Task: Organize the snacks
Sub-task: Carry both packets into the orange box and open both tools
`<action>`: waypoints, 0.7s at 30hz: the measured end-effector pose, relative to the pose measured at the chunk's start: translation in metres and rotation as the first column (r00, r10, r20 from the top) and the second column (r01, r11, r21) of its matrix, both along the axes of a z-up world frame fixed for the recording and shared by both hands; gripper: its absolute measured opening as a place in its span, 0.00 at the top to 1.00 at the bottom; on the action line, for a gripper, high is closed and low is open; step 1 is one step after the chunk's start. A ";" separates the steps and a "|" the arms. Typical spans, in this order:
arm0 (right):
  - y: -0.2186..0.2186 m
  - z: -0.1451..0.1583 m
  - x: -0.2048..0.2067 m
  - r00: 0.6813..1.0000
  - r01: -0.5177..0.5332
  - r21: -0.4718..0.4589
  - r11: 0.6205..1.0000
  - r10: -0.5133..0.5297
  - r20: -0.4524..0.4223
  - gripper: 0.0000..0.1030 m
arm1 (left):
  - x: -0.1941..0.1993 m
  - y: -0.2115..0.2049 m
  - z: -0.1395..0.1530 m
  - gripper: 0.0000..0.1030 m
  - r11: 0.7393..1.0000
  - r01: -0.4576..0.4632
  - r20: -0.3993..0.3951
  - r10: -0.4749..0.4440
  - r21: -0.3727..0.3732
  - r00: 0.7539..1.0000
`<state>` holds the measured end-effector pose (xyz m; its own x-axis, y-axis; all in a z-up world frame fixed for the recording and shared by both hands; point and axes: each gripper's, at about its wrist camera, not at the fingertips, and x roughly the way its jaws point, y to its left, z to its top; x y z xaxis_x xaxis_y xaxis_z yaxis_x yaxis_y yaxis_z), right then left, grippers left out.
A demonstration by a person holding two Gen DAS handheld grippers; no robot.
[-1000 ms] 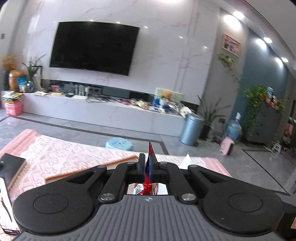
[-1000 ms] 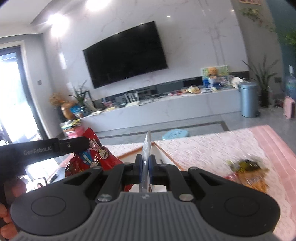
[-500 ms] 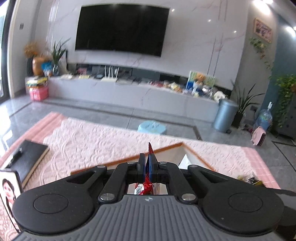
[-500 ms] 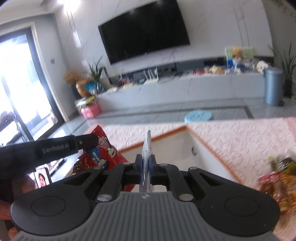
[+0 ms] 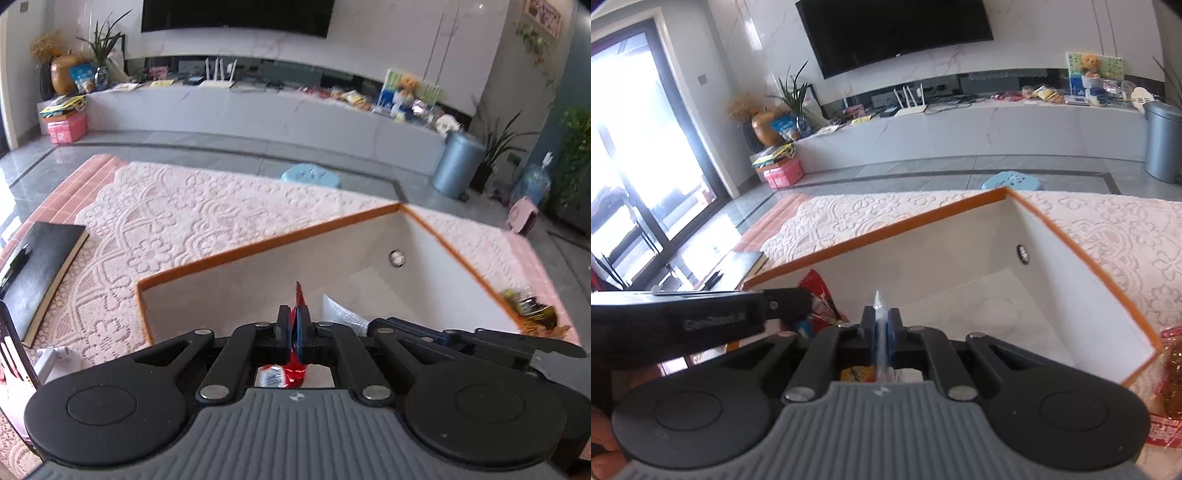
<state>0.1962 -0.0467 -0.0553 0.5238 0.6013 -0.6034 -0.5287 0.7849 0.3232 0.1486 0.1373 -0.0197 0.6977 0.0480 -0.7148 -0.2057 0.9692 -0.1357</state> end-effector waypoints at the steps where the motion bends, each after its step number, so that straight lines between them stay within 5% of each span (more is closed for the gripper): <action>1: 0.002 -0.003 0.001 1.000 -0.003 -0.004 1.000 0.003 -0.006 0.98 | 0.002 0.001 -0.003 0.98 1.000 -0.009 -0.011 0.009 0.023 1.000; 11: 0.019 -0.026 0.009 0.997 -0.002 -0.025 1.000 0.000 -0.076 0.98 | 0.013 0.021 -0.014 0.96 0.987 -0.131 -0.004 0.132 0.092 0.991; 18: 0.025 -0.029 0.013 0.996 -0.003 -0.026 1.000 0.000 -0.086 0.98 | 0.006 0.036 -0.009 0.72 0.983 -0.186 0.075 0.185 0.009 0.980; 21: 0.027 -0.028 0.015 0.996 -0.001 -0.024 1.000 -0.001 -0.084 0.98 | 0.000 0.040 -0.001 0.69 0.979 -0.202 0.145 0.204 -0.027 0.968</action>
<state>0.2107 -0.0202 -0.0832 0.4707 0.5861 -0.6595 -0.5009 0.7928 0.3472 0.1482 0.1769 -0.0211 0.7714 0.1911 -0.6070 -0.3747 0.9074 -0.1905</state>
